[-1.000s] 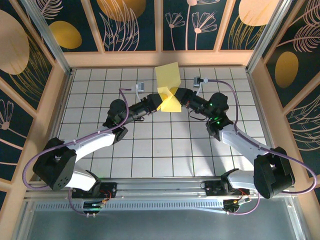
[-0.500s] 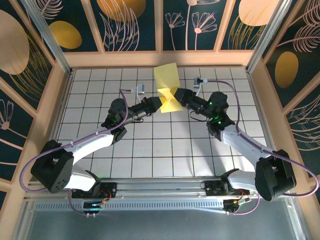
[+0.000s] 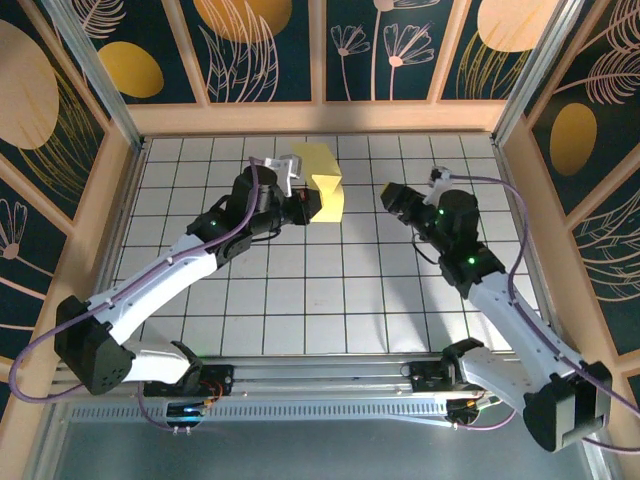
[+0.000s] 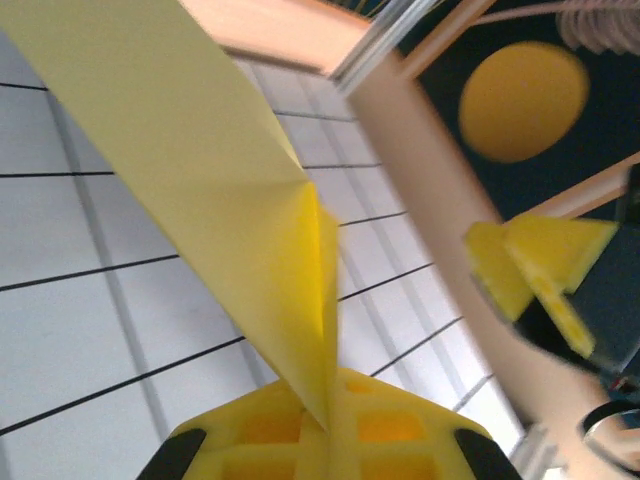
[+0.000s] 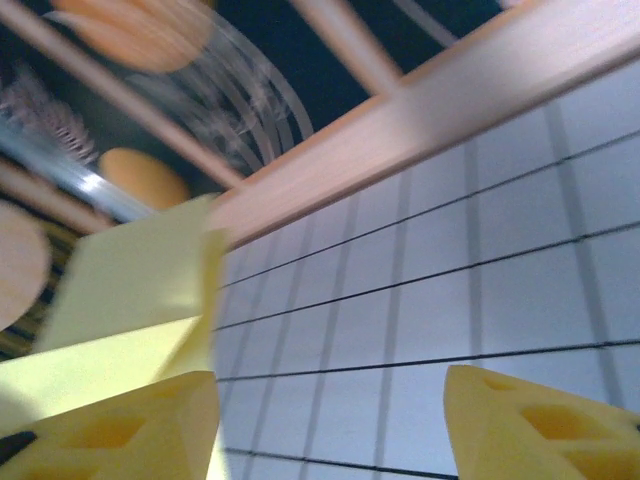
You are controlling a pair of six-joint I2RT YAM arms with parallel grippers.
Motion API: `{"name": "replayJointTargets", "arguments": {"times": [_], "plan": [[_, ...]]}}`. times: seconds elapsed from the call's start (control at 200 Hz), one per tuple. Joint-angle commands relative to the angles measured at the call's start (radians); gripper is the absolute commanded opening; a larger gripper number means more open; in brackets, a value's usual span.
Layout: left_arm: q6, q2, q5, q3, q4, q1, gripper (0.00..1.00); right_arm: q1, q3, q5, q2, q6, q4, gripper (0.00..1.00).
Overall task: Fold a paper plane with a square sheet of paper (fold left side to right side)
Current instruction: Turn over the paper at the center of the table.
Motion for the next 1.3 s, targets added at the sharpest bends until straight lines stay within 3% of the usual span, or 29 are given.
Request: {"name": "replayJointTargets", "arguments": {"times": [0.0, 0.24, 0.37, 0.435, 0.816, 1.121, 1.296], "plan": [[0.135, 0.058, -0.265, 0.124, -0.385, -0.047, 0.00, -0.066, -0.063, 0.102, -0.066, -0.038, -0.073, 0.67], [0.094, 0.302, -0.676, 0.433, -0.841, -0.177, 0.00, -0.150, -0.119, 0.083, -0.120, -0.020, -0.078, 0.71], [-0.061, 0.494, -0.893, 0.581, -1.110, -0.232, 0.00, -0.159, -0.126, 0.070, -0.117, -0.015, -0.068, 0.71], [-0.128, 0.559, -0.922, 0.605, -1.170, -0.243, 0.00, -0.164, -0.133, 0.058, -0.116, -0.009, -0.060, 0.73], [-0.232, 0.649, -0.602, 0.410, -0.847, -0.255, 0.00, -0.183, -0.169, 0.009, -0.120, 0.012, -0.040, 0.73], [-0.197, 0.763, -0.480, 0.416, -0.796, -0.254, 0.00, -0.194, -0.193, -0.016, -0.137, 0.021, -0.041, 0.75], [-0.162, 0.798, -0.381, 0.470, -0.749, -0.251, 0.15, -0.198, -0.196, -0.044, -0.127, 0.024, -0.036, 0.77]]}}
